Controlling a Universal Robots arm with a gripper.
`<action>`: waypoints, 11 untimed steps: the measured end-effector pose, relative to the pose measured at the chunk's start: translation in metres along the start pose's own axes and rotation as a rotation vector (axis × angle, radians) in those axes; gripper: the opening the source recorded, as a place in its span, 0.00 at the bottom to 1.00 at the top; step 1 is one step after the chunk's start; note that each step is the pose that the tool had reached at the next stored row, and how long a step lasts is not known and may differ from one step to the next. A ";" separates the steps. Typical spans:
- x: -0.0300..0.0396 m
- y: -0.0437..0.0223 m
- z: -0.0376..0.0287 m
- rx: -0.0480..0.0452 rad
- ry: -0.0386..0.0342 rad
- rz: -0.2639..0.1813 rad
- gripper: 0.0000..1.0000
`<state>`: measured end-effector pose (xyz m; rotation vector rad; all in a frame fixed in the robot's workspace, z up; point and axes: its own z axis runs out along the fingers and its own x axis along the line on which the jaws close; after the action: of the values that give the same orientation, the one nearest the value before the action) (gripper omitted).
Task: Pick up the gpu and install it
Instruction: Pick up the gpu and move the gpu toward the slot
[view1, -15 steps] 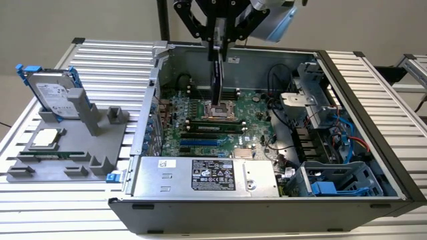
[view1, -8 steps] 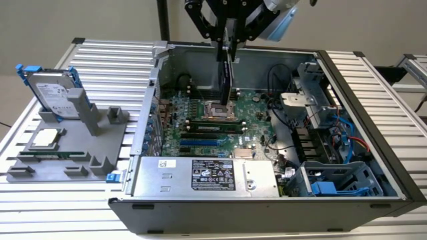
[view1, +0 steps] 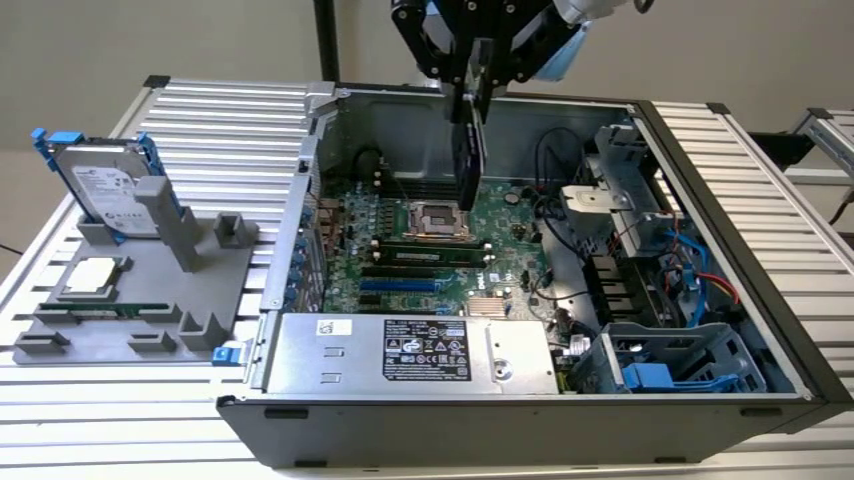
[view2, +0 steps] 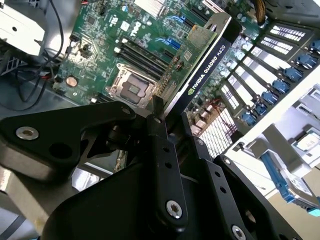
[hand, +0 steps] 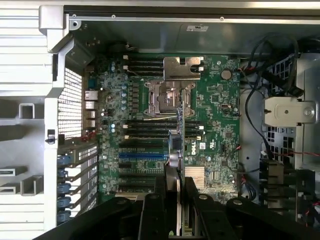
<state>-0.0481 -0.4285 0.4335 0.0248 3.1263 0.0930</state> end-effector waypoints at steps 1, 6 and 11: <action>-0.0024 0.0000 0.0001 0.0000 0.0000 0.000 0.00; -0.0142 0.0002 0.0002 -0.0001 0.0000 0.000 0.00; -0.0159 0.0003 0.0003 -0.0001 0.0000 0.000 0.00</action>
<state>-0.0322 -0.4284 0.4335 0.0247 3.1263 0.0931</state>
